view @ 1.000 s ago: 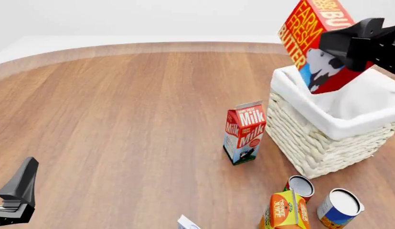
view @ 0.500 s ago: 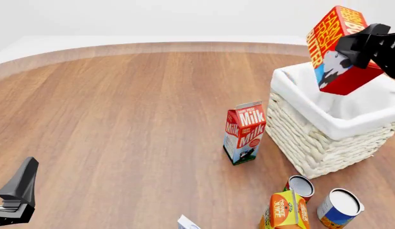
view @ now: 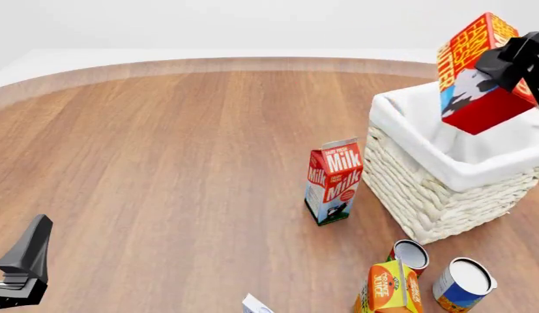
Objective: Pick up the cream cheese box and the butter, and put them in the basket.
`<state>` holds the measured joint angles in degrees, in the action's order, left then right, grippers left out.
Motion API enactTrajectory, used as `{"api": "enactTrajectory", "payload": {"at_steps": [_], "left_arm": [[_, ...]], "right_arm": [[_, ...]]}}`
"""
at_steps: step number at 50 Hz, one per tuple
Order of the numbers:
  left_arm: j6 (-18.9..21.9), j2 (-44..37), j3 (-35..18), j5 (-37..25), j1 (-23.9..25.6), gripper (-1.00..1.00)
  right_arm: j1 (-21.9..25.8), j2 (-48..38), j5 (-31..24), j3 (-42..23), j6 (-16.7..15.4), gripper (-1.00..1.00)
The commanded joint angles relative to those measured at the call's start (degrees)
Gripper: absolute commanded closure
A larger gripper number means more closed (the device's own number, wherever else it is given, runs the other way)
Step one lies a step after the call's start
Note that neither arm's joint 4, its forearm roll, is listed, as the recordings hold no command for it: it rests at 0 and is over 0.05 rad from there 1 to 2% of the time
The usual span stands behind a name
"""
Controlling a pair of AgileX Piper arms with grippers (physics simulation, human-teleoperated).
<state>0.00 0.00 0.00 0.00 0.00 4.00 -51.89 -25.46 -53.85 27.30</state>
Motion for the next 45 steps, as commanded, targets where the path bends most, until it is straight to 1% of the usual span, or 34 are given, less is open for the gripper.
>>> {"api": "enactTrajectory", "payload": {"at_steps": [1,2,4,8,9,11,12,14,17,18,20,21,22,24,29,33,34,37,45], "left_arm": [[0.0,0.0,0.0,0.0,0.0,-1.00],[0.0,0.0,0.0,0.0,0.0,-1.00],[0.0,0.0,0.0,0.0,0.0,-1.00],[0.0,0.0,0.0,0.0,0.0,-1.00],[0.0,0.0,0.0,0.0,0.0,-1.00],[0.0,0.0,0.0,0.0,0.0,-1.00],[0.0,0.0,0.0,0.0,0.0,-1.00],[0.0,0.0,0.0,0.0,0.0,-1.00],[0.0,0.0,0.0,0.0,0.0,-1.00],[0.0,0.0,0.0,0.0,0.0,-1.00],[0.0,0.0,0.0,0.0,0.0,-1.00],[0.0,0.0,0.0,0.0,0.0,-1.00],[0.0,0.0,0.0,0.0,0.0,-1.00],[0.0,0.0,0.0,0.0,0.0,-1.00],[0.0,0.0,0.0,0.0,0.0,-1.00],[0.0,0.0,0.0,0.0,0.0,-1.00],[0.0,0.0,0.0,0.0,0.0,-1.00],[0.0,0.0,0.0,0.0,0.0,-1.00],[0.0,0.0,0.0,0.0,0.0,-1.00]], "right_arm": [[1.6,1.2,-0.1,1.4,9.4,1.00],[1.8,0.8,-0.1,1.8,8.9,1.00],[1.9,0.3,0.1,2.8,9.7,1.00],[1.0,0.5,-1.1,1.5,9.7,1.00],[0.5,0.5,-0.6,2.3,10.8,1.00],[0.7,0.3,0.1,2.7,10.2,1.00],[0.6,0.3,0.7,3.5,11.0,1.00],[0.3,-0.4,1.3,3.3,10.5,1.00],[-0.6,-1.9,1.9,3.1,10.6,1.00],[-1.4,-2.6,1.9,2.3,9.9,1.00],[-1.8,-3.2,2.0,1.8,10.0,1.00],[-2.4,-3.7,2.0,1.2,9.2,1.00],[-2.2,-3.8,2.0,1.1,9.3,1.00],[-2.9,-4.2,1.7,0.2,8.2,1.00],[-5.0,-6.6,3.6,0.2,7.2,1.00],[-5.1,-8.0,5.4,0.7,7.3,1.00],[-5.1,-8.4,5.7,0.8,6.9,1.00],[-5.3,-9.3,7.0,1.6,6.8,1.00],[-6.2,-10.9,7.8,1.5,5.9,1.00]]}}
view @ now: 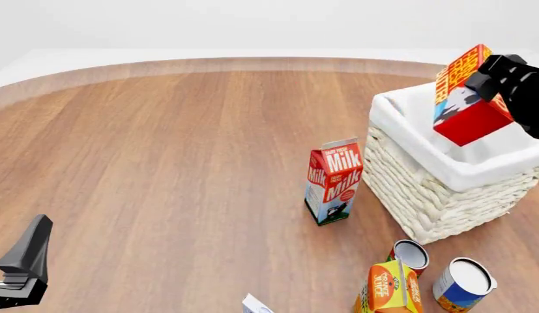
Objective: Pick up the cream cheese box and the butter, and put them in the basket.
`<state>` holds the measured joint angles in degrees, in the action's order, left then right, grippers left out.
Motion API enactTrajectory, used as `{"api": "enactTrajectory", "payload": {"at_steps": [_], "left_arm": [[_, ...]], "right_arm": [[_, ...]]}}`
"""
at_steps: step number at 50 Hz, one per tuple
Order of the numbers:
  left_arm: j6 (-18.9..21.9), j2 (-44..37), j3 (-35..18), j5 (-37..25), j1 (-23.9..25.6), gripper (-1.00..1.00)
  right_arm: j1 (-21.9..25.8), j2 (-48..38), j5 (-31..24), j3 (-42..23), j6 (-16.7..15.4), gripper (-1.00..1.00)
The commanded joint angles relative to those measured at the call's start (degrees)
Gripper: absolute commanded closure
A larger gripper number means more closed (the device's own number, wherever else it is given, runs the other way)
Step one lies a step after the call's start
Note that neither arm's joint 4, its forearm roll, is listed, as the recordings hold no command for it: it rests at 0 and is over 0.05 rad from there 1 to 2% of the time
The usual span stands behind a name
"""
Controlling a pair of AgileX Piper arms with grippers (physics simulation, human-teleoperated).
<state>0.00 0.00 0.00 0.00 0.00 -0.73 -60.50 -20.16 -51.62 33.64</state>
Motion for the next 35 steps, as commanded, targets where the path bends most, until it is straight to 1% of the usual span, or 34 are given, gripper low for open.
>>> {"api": "enactTrajectory", "payload": {"at_steps": [1,3,4,5,7,21,26,35], "left_arm": [[0.0,0.0,0.0,0.0,0.0,-1.00],[0.0,0.0,0.0,0.0,0.0,-1.00],[0.0,0.0,0.0,0.0,0.0,-1.00],[0.0,0.0,0.0,0.0,0.0,-1.00],[0.0,0.0,0.0,0.0,0.0,-1.00],[0.0,0.0,0.0,0.0,0.0,-1.00],[0.0,0.0,0.0,0.0,0.0,-1.00],[0.0,0.0,0.0,0.0,0.0,-1.00]], "right_arm": [[-1.6,-2.5,2.6,-0.8,-0.7,1.00],[-1.7,-2.7,3.0,-0.4,-1.0,1.00],[-2.8,-3.1,3.1,-0.8,-2.1,1.00],[-2.7,-3.3,3.4,-0.4,-1.6,1.00],[-3.5,-3.7,3.6,-0.5,-2.3,1.00],[-3.9,-4.4,3.8,-0.8,-3.5,1.00],[-4.5,-4.7,4.3,-0.5,-3.2,1.00],[-5.1,-5.4,4.7,-0.5,-3.9,1.00]]}}
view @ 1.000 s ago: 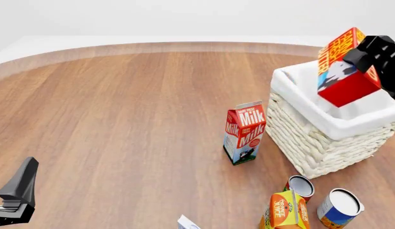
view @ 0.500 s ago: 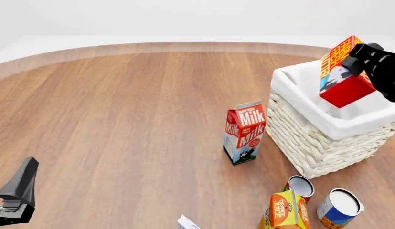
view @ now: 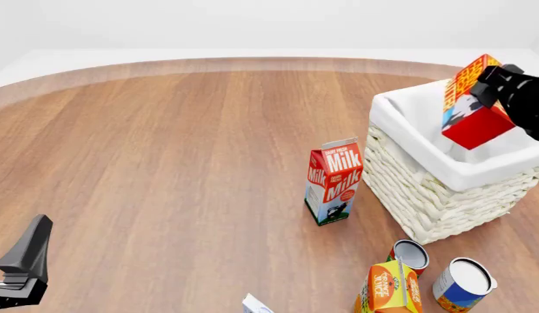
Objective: Pick up the cream cheese box and the butter, and put them in the basket.
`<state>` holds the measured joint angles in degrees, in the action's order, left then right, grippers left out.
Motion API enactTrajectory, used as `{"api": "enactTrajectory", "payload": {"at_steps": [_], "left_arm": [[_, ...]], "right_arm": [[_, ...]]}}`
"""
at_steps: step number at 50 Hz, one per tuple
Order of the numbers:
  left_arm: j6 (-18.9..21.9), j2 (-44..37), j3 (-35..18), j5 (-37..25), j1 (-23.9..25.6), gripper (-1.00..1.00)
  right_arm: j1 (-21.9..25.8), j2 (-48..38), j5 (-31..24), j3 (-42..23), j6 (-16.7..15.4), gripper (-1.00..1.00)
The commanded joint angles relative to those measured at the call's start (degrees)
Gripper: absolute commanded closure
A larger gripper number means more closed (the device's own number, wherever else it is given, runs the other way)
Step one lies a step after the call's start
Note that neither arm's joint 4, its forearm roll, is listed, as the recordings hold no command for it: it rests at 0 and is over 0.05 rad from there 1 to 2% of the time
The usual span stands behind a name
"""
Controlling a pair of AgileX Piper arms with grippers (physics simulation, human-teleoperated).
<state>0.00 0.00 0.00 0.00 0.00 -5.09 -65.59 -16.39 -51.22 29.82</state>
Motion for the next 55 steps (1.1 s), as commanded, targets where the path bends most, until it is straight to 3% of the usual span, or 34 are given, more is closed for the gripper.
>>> {"api": "enactTrajectory", "payload": {"at_steps": [1,42,43,55], "left_arm": [[0.0,0.0,0.0,0.0,0.0,-1.00],[0.0,0.0,0.0,0.0,0.0,-1.00],[0.0,0.0,0.0,0.0,0.0,-1.00],[0.0,0.0,0.0,0.0,0.0,-1.00]], "right_arm": [[-0.7,-0.4,1.1,-0.8,-0.1,1.00],[0.2,-3.8,4.0,0.0,-0.2,1.00],[-0.1,-4.2,4.1,-0.2,-0.5,-1.00],[1.4,-2.1,3.4,0.0,-0.4,-1.00]]}}
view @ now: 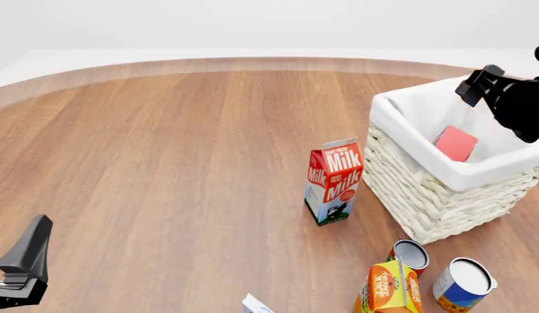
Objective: Pick up the cream cheese box and the butter, and put them in the basket.
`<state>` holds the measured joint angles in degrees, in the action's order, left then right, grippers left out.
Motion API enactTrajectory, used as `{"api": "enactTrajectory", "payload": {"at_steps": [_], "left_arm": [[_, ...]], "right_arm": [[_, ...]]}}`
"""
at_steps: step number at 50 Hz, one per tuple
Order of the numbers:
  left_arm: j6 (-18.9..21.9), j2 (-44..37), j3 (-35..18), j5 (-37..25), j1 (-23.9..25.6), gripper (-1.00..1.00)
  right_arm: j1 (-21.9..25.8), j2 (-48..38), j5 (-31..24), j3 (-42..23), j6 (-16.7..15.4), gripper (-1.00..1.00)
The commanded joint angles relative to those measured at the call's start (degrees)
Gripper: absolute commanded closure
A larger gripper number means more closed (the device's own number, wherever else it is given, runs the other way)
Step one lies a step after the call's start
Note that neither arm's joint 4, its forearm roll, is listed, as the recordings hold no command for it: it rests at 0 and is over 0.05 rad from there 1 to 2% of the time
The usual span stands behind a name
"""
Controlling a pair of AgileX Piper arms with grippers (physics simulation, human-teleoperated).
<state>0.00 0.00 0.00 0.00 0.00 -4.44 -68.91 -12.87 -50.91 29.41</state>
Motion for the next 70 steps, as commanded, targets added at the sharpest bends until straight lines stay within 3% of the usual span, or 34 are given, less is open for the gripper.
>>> {"api": "enactTrajectory", "payload": {"at_steps": [1,11,12,14,15,18,20,21,24,32,46,47,70], "left_arm": [[0.0,0.0,0.0,0.0,0.0,-1.00],[0.0,0.0,0.0,0.0,0.0,-1.00],[0.0,0.0,0.0,0.0,0.0,-1.00],[0.0,0.0,0.0,0.0,0.0,-1.00],[0.0,0.0,0.0,0.0,0.0,-1.00],[0.0,0.0,0.0,0.0,0.0,-1.00],[0.0,0.0,0.0,0.0,0.0,-1.00],[0.0,0.0,0.0,0.0,0.0,-1.00],[0.0,0.0,0.0,0.0,0.0,-1.00],[0.0,0.0,0.0,0.0,0.0,-1.00],[0.0,0.0,0.0,0.0,0.0,-1.00],[0.0,0.0,0.0,0.0,0.0,-1.00],[0.0,0.0,0.0,0.0,0.0,-1.00]], "right_arm": [[0.8,1.3,-0.2,-0.4,-0.1,-1.00],[1.8,2.6,-1.1,-0.6,-0.2,-1.00],[4.3,5.4,-3.2,-0.9,-1.0,-1.00],[4.3,5.5,-3.3,-0.9,-1.0,-1.00],[8.0,8.5,-6.7,-1.9,-1.9,-1.00],[11.8,11.2,-9.9,-2.4,-2.7,-1.00],[11.8,11.2,-9.9,-2.4,-2.7,-1.00],[15.5,13.5,-13.2,-3.7,-3.9,-1.00],[18.6,15.0,-15.9,-5.3,-5.2,-1.00],[25.6,17.2,-19.9,-7.8,-8.3,-1.00],[34.1,16.1,-20.1,-6.9,-12.2,-1.00],[36.5,15.4,-20.1,-7.5,-13.3,-1.00],[48.7,8.9,-15.8,-4.6,-15.7,-1.00]]}}
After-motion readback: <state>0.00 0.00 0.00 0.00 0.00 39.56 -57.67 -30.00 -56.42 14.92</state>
